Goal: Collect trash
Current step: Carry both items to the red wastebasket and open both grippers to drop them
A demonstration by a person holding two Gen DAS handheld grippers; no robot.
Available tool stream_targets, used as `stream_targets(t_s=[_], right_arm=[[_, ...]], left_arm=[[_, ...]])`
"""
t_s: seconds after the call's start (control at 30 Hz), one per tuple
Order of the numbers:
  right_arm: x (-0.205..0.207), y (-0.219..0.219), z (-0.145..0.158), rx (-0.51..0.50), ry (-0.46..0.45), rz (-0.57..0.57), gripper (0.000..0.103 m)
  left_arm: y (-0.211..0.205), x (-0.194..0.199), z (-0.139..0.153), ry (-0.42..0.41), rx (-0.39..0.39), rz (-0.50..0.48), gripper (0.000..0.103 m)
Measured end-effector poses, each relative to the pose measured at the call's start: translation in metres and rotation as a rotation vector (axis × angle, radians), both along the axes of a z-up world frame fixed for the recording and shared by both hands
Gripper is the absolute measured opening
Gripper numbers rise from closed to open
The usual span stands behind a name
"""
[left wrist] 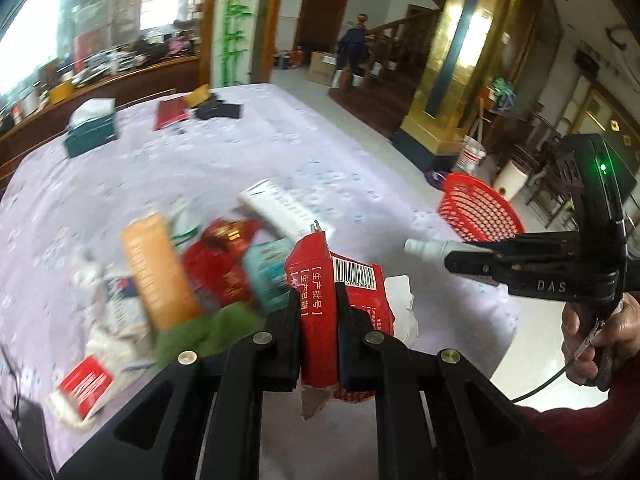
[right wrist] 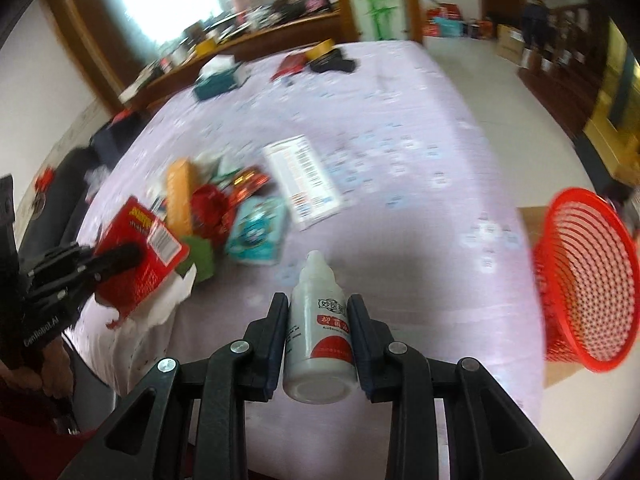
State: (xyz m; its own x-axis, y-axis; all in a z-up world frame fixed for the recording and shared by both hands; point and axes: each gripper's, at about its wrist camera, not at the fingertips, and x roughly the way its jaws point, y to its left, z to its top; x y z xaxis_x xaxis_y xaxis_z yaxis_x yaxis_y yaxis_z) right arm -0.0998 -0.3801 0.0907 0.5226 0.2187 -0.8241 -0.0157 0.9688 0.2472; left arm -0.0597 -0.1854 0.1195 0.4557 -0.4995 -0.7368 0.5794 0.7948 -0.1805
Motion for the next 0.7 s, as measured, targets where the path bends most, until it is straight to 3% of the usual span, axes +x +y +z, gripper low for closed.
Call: stream_targets(t_s=[0.27, 0.4, 0.7], right_arm=[[-0.019, -0.074, 0.015, 0.001, -0.027, -0.183, 0.033], [-0.033, -0.137, 0.021, 0.015, -0.030, -0.319, 0.033], [-0.045, -0.221, 0.020, 0.031, -0.008, -0.465, 0.033]], left_arm=[[-0.087, 0.011, 0.011, 0.006, -0.007, -0.141, 0.013], [-0.132, 0.017, 0.012, 0.014, -0.012, -0.201, 0.013], [-0.225, 0.026, -0.001, 0.073, -0.015, -0.280, 0.013]])
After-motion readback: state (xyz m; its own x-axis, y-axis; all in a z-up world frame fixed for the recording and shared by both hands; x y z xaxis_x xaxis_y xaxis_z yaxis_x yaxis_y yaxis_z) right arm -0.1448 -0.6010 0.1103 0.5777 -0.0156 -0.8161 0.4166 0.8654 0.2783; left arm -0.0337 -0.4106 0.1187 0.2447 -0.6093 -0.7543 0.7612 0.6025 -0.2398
